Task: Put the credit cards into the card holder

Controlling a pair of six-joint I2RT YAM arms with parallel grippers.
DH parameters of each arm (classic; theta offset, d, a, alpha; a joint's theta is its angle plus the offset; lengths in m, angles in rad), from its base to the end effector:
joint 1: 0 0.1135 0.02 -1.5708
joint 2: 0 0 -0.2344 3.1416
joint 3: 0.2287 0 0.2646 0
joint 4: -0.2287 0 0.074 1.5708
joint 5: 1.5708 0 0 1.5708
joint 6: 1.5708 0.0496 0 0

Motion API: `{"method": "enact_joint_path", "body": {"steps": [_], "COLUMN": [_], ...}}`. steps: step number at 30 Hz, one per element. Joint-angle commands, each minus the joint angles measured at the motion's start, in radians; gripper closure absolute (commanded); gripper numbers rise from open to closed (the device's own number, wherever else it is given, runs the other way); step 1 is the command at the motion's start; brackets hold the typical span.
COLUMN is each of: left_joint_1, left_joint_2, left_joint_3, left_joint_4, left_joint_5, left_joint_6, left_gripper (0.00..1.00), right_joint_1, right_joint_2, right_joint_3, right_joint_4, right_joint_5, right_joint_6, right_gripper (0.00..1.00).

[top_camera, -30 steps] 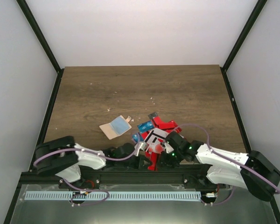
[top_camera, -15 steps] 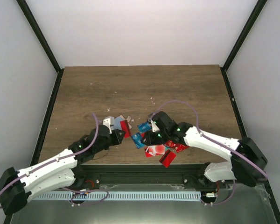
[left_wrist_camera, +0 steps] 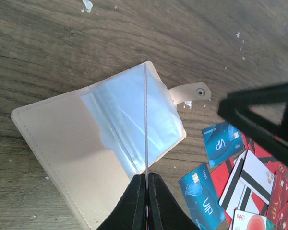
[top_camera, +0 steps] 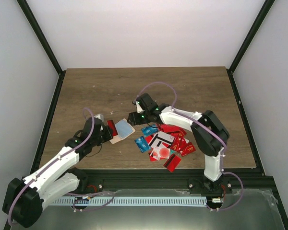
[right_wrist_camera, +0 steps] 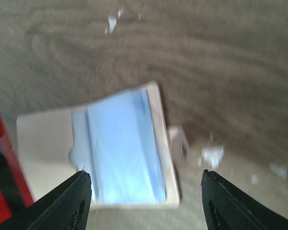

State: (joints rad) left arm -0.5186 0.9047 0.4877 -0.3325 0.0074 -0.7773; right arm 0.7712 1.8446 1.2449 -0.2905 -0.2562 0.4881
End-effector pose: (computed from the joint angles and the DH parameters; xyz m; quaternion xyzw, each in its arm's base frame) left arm 0.1957 -0.1121 0.1641 -0.1168 0.9094 -0.2436 0.3162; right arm 0.2829 0.2925 0.1484 -0.1741 0.9196 0.2923 0.1966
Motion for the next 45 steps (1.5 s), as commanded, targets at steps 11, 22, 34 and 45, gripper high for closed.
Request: {"method": "enact_joint_path", "body": {"steps": [11,22,34,45], "left_joint_1": [0.122,0.195,0.223,0.265], "left_joint_2": [0.042,0.086,0.159,0.216], "left_joint_3": [0.020,-0.005,-0.004,-0.100], "left_joint_4": [-0.010,0.033,0.042,0.245], "left_joint_5": [0.152,0.285,0.379,0.444], "left_joint_6": [0.124,0.124,0.191,0.160], "left_gripper": [0.96,0.96,0.96,0.96], "right_joint_1": [-0.007,-0.007,0.008,0.008], "right_joint_2": [0.262,0.168,0.102,0.127], "right_joint_3": [0.296,0.119,-0.042,-0.022], "right_joint_4": [-0.087,-0.096,-0.032,-0.041], "right_joint_5": [0.109,0.087,0.027,0.021], "right_joint_6": [-0.176,-0.005,0.132,0.097], "right_gripper": [0.72,0.99,0.99,0.99]}}
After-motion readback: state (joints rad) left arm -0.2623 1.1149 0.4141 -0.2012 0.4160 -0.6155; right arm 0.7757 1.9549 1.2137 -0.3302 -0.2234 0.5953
